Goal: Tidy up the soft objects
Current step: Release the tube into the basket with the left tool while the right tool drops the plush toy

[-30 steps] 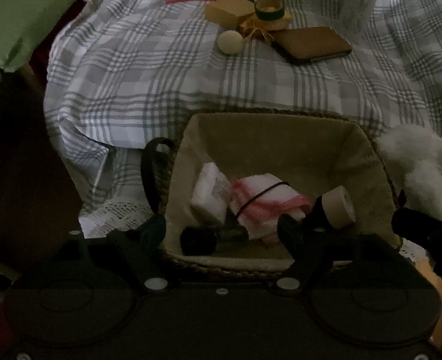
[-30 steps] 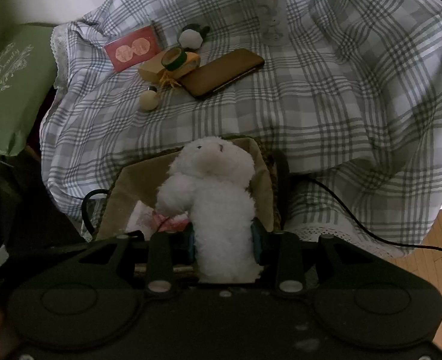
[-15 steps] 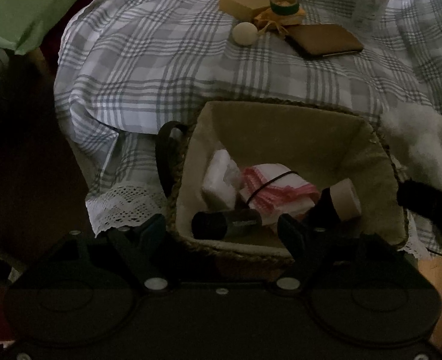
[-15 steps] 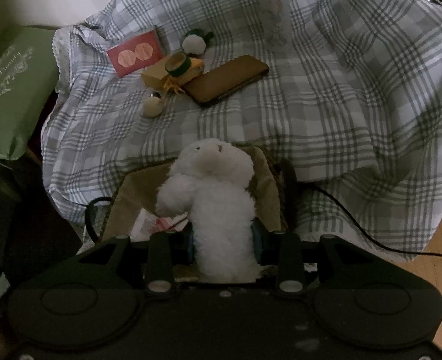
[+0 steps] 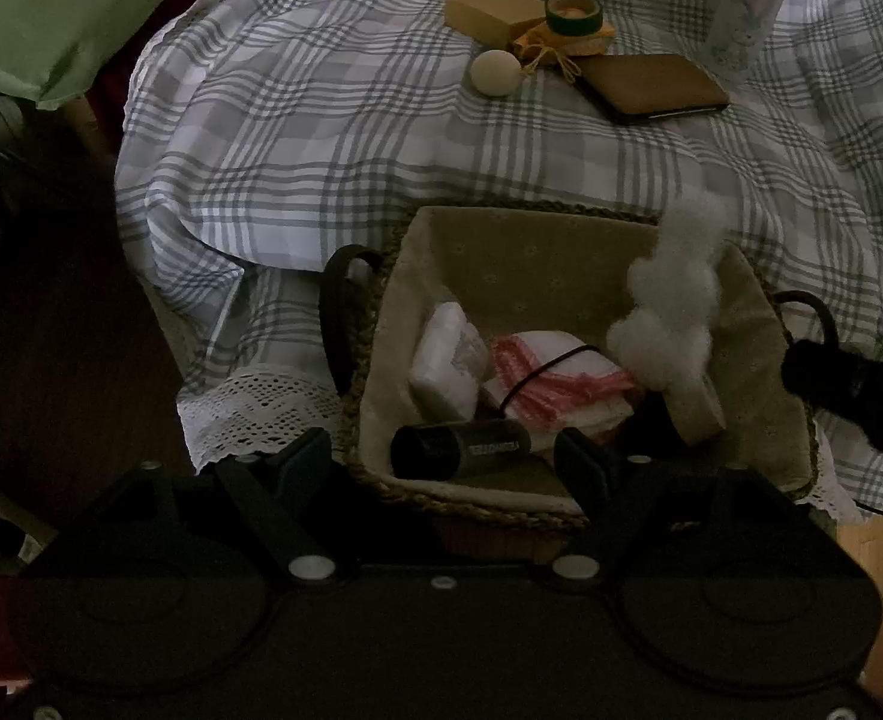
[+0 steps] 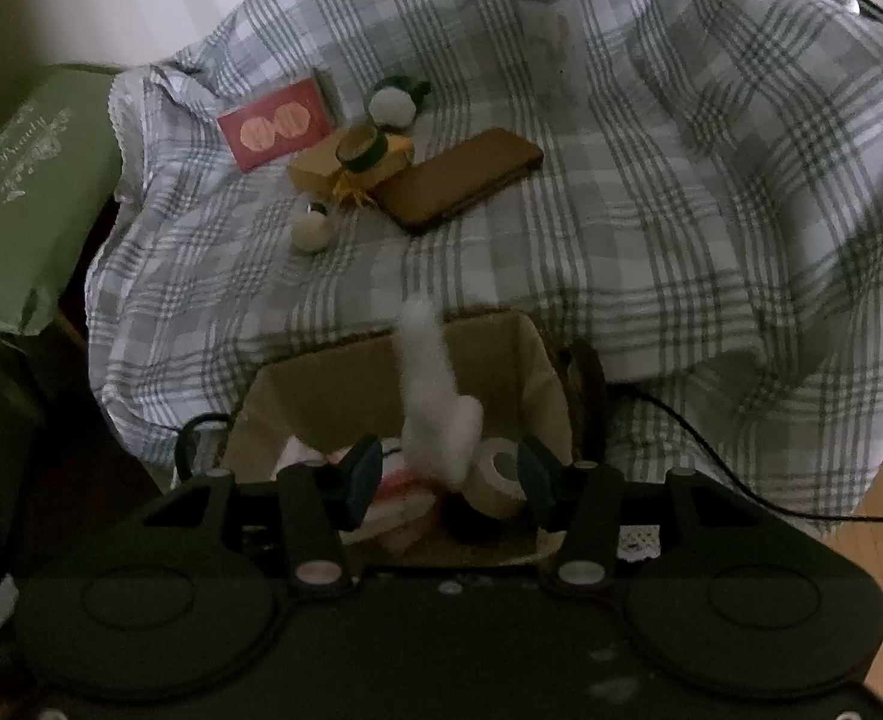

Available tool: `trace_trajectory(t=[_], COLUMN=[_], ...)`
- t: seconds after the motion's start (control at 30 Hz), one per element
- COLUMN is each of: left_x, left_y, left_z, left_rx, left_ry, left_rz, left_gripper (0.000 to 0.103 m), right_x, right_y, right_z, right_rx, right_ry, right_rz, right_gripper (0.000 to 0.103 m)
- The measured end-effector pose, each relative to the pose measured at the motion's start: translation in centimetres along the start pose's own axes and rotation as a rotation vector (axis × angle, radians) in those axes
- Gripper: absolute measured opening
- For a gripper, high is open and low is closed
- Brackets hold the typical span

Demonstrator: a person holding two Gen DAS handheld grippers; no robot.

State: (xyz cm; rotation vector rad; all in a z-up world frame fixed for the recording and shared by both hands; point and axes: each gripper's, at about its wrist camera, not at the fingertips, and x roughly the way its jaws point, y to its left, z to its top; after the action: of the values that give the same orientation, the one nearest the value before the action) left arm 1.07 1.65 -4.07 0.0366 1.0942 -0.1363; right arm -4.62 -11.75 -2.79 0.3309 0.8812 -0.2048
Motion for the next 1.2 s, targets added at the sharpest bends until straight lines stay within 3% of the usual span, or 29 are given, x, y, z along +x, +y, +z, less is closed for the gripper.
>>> trace_trajectory(t=[1.2], left_x=[0.3], left_y=[0.3], left_z=[0.0], left_rx=[-0.019], left_ry=[0.019], left_rz=[0.025], left_gripper=[0.077], right_x=[1.3], right_y=[-0.2], right_z=[-0.3], right_rx=[0.021], right_ry=[0.123], right_rz=[-0.044], right_gripper=[0.05])
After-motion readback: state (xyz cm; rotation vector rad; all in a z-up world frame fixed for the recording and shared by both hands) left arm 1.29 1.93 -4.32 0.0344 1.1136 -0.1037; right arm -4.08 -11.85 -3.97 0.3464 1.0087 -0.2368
